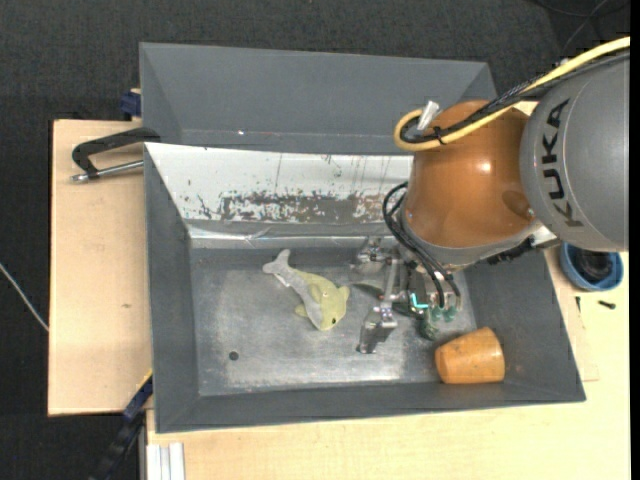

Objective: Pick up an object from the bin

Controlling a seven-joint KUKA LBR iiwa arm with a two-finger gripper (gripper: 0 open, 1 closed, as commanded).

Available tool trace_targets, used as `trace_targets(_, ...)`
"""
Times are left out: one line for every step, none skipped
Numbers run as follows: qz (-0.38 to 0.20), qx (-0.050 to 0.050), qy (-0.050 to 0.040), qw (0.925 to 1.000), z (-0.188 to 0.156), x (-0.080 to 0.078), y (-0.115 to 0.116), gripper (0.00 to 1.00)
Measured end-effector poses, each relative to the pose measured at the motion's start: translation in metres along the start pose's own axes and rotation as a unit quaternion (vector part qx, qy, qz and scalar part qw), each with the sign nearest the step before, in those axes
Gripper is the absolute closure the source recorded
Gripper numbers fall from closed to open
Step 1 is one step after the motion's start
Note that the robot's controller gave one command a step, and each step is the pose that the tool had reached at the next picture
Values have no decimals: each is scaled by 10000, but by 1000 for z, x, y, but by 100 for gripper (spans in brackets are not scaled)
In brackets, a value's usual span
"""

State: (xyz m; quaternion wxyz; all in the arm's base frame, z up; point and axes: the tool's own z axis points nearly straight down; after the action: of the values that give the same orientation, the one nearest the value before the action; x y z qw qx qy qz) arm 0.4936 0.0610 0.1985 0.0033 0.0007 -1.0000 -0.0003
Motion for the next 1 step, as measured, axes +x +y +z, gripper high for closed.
trace_targets(-58,-1,-34,10000,114,-42,27,0)
